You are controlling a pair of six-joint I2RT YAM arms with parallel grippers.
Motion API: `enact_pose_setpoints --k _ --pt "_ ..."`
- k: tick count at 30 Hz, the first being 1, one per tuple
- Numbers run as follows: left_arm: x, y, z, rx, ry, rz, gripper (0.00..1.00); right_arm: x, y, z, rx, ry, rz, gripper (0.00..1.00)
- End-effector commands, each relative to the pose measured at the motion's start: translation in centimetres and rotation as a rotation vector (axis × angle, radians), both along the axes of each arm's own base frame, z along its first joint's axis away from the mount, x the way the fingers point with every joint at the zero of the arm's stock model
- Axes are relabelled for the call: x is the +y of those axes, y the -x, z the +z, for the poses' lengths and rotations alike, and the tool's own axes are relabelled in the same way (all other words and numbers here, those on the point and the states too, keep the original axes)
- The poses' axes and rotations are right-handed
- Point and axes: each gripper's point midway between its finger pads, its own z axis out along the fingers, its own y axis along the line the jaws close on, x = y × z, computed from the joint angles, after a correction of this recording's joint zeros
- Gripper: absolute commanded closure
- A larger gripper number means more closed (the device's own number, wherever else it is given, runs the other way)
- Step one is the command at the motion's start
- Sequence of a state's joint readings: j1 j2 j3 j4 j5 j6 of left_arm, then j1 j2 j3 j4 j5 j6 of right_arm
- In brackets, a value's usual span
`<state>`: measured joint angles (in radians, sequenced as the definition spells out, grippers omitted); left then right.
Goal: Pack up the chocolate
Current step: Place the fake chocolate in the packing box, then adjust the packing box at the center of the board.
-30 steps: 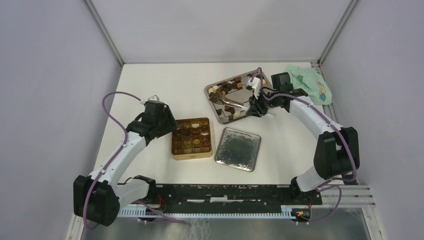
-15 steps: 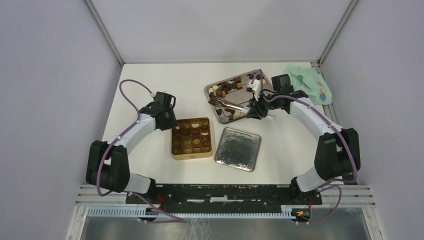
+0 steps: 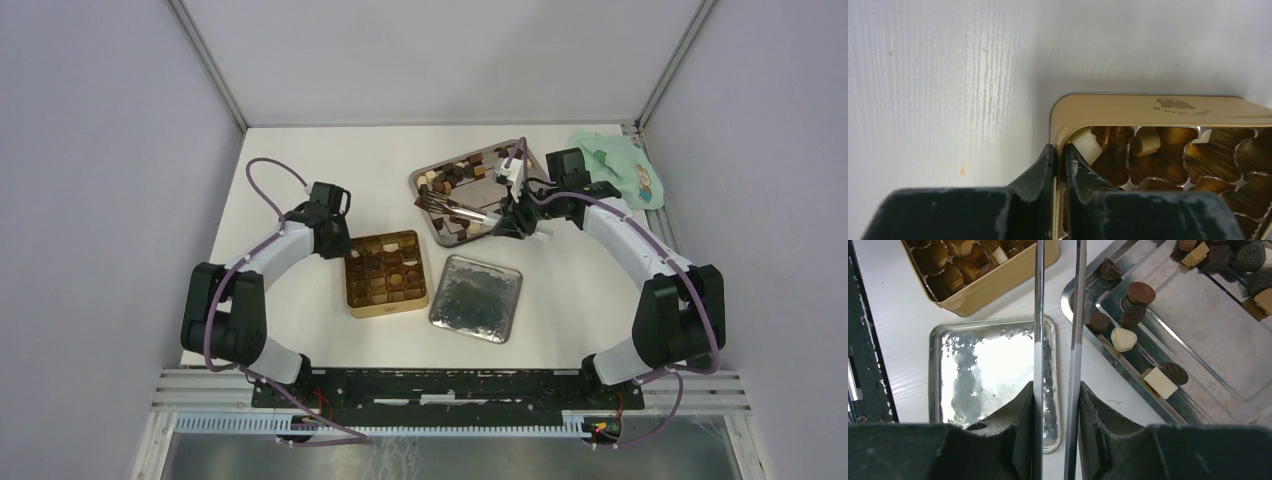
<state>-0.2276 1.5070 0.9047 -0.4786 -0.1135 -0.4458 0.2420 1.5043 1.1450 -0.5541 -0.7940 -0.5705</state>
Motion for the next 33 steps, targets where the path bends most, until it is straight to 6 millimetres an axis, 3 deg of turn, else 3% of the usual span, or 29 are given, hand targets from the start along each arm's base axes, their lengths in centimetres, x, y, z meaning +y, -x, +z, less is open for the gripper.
enact_pose_setpoints --k 1,5,12,16,19,23,28,33 --pt "-0.4 -2.1 1.4 -0.084 0.010 -0.039 0.98 0.7 0.4 2.8 -0.073 -0.056 0.054 1.00" --pt "-0.1 -2.4 3.1 -0.154 0.006 -0.028 0.98 1.0 1.0 3.6 -0.083 -0.073 0.087 1.00" --pt "0.5 -2.6 8.3 -0.395 0.009 -0.038 0.98 1.9 2.4 5.8 -0.113 -0.120 0.160 1.00" --pt "0.7 -2.5 11.4 -0.544 0.012 -0.052 0.98 2.6 3.1 8.3 -0.136 -0.163 0.202 1.00" --pt "0.9 -2.3 12.6 -0.604 0.009 -0.056 0.98 3.2 3.8 10.5 -0.174 -0.180 0.241 1.00" --pt "0.9 -2.2 12.8 -0.623 0.013 -0.056 0.98 4.4 4.9 11.6 -0.207 -0.176 0.293 1.00" --pt "0.4 -2.4 11.9 -0.594 0.043 -0.054 0.98 6.3 6.4 9.4 -0.237 -0.074 0.352 1.00" --pt "-0.2 -2.4 8.6 -0.443 0.065 -0.030 0.98 7.9 7.2 6.7 -0.258 0.040 0.379 1.00"
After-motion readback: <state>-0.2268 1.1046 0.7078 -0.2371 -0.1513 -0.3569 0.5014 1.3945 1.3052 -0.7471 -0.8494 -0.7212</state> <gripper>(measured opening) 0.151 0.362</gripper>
